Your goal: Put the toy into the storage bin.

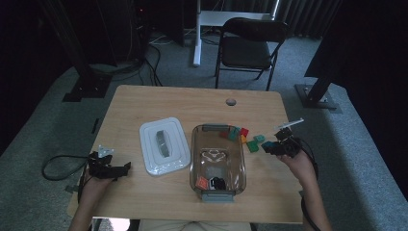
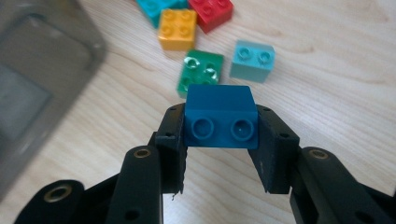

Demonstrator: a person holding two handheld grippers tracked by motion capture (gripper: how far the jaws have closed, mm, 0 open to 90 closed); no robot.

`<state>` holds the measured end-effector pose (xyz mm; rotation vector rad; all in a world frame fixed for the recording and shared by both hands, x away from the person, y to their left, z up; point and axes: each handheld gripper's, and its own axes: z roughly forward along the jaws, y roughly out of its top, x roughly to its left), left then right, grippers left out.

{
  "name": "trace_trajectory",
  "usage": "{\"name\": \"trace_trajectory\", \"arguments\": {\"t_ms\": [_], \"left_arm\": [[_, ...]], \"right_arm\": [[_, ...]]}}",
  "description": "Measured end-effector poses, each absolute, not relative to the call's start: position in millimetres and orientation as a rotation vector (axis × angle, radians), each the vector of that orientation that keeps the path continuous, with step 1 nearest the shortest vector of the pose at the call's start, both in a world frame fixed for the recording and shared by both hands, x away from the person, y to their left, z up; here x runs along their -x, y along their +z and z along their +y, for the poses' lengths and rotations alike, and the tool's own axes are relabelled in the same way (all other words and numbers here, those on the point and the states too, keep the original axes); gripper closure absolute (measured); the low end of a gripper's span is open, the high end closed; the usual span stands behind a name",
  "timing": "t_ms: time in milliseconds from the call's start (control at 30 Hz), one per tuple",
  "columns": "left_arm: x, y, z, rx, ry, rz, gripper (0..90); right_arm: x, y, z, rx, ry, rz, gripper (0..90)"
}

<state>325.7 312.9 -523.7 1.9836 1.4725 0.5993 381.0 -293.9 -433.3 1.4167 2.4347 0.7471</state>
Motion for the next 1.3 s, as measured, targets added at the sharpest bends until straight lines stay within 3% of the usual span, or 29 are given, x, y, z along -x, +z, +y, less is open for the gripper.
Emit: {"name": "trace_trajectory", "arguments": {"t_ms": [400, 700, 1033, 1300], "left_arm": [[-326, -524, 313, -1.983, 0.598, 1.473, 2.6], [-326, -524, 313, -1.986, 0.597, 1.473, 2.6], [-326, -524, 313, -1.983, 0.600, 1.473, 2.6], [-326, -524, 313, -1.984, 0.600, 1.473, 2.6]], "right_arm": [[-348, -377, -260, -1.119, 0.852, 2.499, 58.8], [-327, -354, -231, -0.902, 0.941, 2.592, 58.8], [-311, -349, -192, -0.612, 0.942, 2.758, 58.7], [-309, -365, -152, -0.445, 0.845, 2.911, 58.7]]}}
